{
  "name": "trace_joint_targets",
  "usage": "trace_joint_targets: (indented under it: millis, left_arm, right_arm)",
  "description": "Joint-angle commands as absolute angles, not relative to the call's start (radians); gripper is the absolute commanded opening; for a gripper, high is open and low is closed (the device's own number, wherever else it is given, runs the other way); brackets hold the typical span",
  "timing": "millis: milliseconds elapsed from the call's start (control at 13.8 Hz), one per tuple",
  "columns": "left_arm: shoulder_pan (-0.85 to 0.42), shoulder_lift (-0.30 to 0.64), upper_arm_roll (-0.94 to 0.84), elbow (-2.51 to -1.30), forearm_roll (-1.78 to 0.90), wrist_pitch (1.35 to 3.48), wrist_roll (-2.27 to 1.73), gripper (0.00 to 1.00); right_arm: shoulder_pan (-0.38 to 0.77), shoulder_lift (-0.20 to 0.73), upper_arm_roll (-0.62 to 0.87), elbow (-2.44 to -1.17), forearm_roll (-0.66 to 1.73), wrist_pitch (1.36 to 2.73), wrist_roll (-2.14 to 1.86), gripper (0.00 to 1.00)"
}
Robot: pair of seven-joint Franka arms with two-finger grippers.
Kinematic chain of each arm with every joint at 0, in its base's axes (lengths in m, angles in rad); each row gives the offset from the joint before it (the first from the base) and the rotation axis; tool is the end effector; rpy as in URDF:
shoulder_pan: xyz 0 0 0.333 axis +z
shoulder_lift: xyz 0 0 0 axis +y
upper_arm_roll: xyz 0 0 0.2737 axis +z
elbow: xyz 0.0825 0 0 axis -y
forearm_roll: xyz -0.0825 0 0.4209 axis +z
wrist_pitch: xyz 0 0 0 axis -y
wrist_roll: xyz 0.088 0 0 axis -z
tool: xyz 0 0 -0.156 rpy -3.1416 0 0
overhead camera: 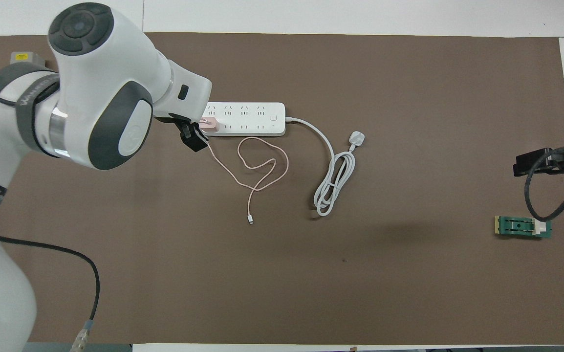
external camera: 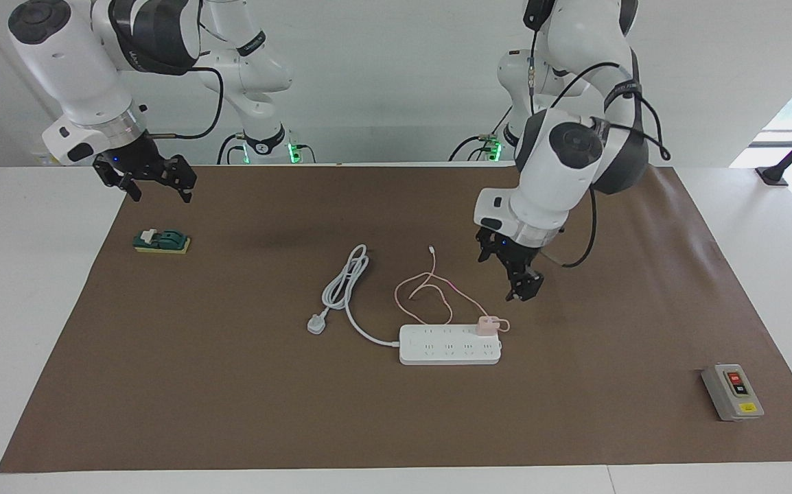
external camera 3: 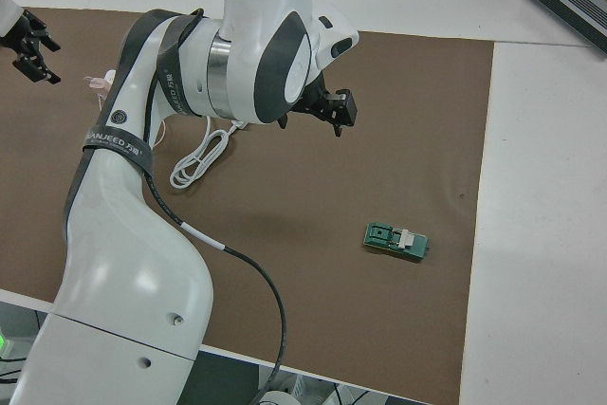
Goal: Plug charger into power strip
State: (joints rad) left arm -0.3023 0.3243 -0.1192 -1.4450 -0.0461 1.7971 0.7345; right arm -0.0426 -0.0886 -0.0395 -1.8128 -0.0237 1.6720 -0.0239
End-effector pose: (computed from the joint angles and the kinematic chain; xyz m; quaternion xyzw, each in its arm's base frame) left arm 0.6269 -0.2798 0.4123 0.8412 -0.5389 0.0213 0.0386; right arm 0.5641 -0.0503 0.4698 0.9992 -0.0275 -0.0266 0.0086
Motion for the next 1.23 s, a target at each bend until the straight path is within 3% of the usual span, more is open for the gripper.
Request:
trace_joint_targets:
  millis: [0,506,795,1157]
  left_arm:
    - [-0.258,0.209,-0.097,-1.470,-0.054,1.666,0.666,1.00]
    - [-0.143,0.052,-0.075,-1.476,-0.022,1.404,0.163,1.00]
    - [-0.115,0.034,-0.075,-1.502,-0.005,1.402,-0.127,1.00]
    - [-0.095,0.014,-0.075,-1.523,-0.006,1.358,-0.144,1.00]
  right_arm:
    - [-0.051,-0.094,-0.032,-1.807,-0.031,1.657,-0.040,1.00]
    - [-0.051,-0.092,-0.034,-1.807,-0.031,1.658,-0.040,1.00]
    - [-0.051,-0.092,-0.034,-1.807,-0.031,1.657,-0.040,1.00]
    - [-0.051,-0.092,-0.032,-1.807,-0.031,1.657,-0.040,1.00]
